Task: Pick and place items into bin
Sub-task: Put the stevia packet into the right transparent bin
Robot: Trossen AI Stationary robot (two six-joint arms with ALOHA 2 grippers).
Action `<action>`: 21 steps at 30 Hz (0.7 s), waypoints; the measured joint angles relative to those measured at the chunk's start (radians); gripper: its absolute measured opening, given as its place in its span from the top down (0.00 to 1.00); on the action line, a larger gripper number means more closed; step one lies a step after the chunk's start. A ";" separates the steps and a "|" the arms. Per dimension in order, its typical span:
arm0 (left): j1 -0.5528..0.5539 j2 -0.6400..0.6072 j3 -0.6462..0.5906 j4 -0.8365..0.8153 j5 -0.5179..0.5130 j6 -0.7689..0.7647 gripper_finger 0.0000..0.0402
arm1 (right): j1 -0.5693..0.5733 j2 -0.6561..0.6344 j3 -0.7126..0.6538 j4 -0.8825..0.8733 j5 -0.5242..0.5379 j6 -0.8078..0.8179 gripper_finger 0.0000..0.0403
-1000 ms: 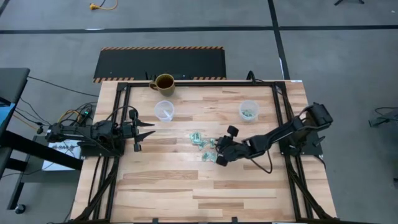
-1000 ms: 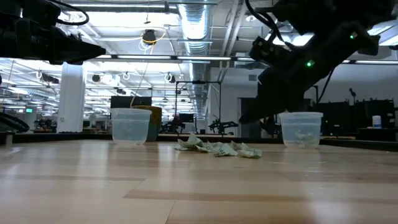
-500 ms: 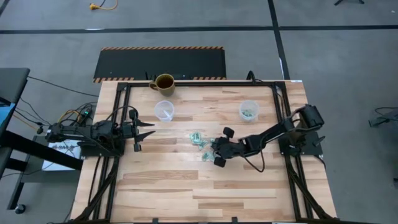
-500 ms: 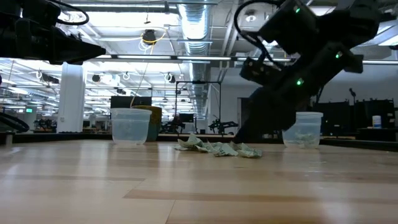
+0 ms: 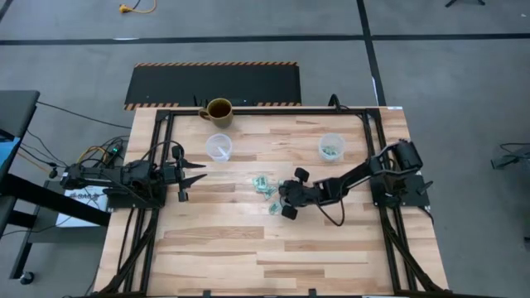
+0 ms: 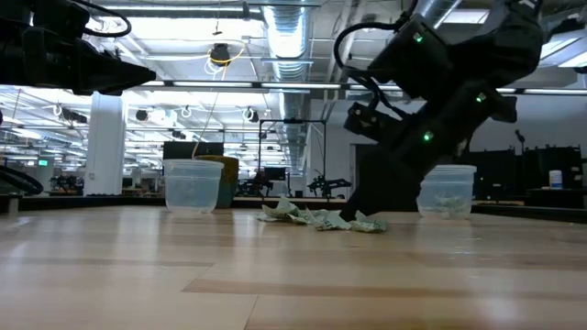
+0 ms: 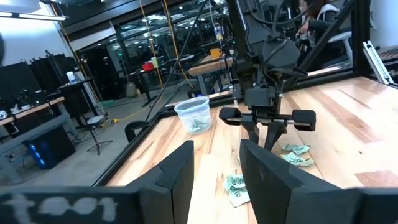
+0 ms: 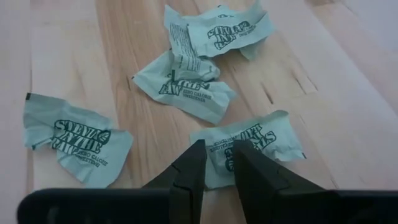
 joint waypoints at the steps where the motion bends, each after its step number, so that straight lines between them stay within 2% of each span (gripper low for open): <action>1: 0.000 0.000 0.000 0.000 0.000 -0.001 0.70 | -0.004 0.000 0.000 -0.001 -0.010 0.000 0.83; 8: 0.000 0.000 0.000 0.000 0.000 -0.001 0.70 | -0.024 0.000 0.000 -0.023 -0.055 0.007 0.98; 16: 0.000 0.000 0.000 0.000 0.000 -0.001 0.70 | -0.020 -0.015 -0.002 -0.028 -0.053 0.019 0.99; 21: 0.000 0.000 0.000 0.000 0.000 0.004 0.70 | 0.008 -0.097 -0.011 -0.150 0.069 0.027 1.00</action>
